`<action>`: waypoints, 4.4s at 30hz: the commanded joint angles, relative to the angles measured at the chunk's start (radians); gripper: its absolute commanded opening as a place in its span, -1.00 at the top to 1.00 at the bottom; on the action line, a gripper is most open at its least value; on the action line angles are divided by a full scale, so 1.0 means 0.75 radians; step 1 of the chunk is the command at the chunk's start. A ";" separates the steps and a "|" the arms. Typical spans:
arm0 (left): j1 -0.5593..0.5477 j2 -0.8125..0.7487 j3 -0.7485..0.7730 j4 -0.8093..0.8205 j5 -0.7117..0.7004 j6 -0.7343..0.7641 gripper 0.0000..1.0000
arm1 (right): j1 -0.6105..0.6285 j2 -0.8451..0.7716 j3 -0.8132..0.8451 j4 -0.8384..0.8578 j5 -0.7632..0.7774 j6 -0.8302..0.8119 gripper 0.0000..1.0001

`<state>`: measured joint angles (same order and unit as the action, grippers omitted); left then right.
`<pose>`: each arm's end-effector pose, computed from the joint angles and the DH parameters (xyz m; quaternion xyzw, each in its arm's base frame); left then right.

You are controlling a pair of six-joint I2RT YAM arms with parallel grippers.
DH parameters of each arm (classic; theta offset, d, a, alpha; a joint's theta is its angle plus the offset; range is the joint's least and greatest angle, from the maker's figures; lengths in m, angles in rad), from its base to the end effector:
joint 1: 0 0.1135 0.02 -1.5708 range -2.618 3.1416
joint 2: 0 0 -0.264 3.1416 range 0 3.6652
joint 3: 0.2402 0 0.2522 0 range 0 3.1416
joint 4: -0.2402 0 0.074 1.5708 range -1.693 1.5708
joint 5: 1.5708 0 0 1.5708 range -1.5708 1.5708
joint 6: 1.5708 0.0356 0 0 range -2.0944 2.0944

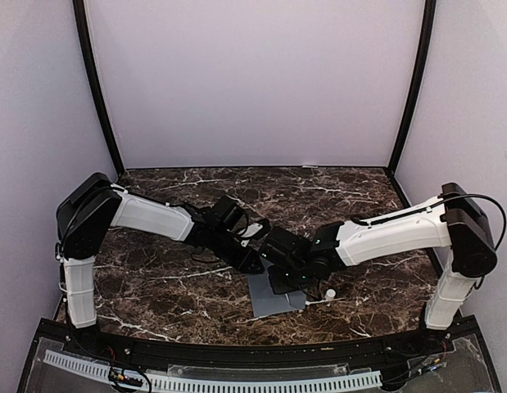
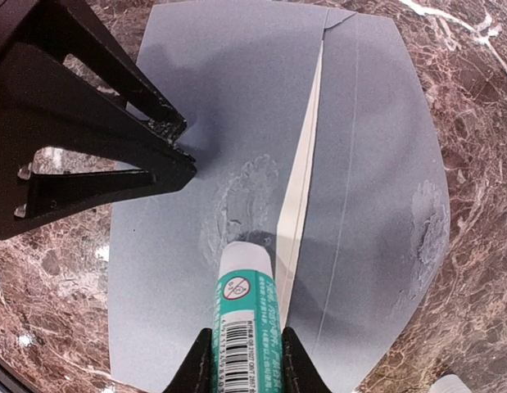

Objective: Place the letter into the envelope and seal it
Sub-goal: Paint the envelope at the center of the board.

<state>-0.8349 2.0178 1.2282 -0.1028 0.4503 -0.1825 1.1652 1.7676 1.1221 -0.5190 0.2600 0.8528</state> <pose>0.2676 -0.3186 0.1373 0.3649 0.8469 -0.3418 0.1807 0.1450 0.3145 0.1734 -0.1252 0.9634 0.1017 0.2140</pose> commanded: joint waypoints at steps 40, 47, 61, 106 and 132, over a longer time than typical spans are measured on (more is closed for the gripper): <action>-0.004 -0.022 0.011 -0.067 0.071 -0.027 0.56 | -0.038 -0.052 0.003 0.080 0.042 0.032 0.91; 0.034 -0.241 -0.032 -0.024 0.022 -0.043 0.43 | -0.036 -0.253 -0.053 0.010 0.033 0.059 0.90; 0.090 -0.045 0.196 -0.272 -0.250 0.090 -0.33 | -0.105 -0.312 -0.118 0.053 -0.119 -0.037 0.90; -0.032 0.121 0.232 -0.278 -0.244 0.184 -0.07 | -0.112 -0.039 -0.065 -0.003 -0.124 -0.045 0.91; -0.027 0.105 0.252 -0.297 -0.302 0.171 -0.06 | -0.137 0.004 -0.012 -0.010 -0.122 -0.079 0.93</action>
<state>-0.8474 2.0846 1.4075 -0.2600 0.2592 -0.0555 1.0714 1.8072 1.1416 -0.5056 0.1753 0.7898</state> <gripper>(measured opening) 0.531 0.210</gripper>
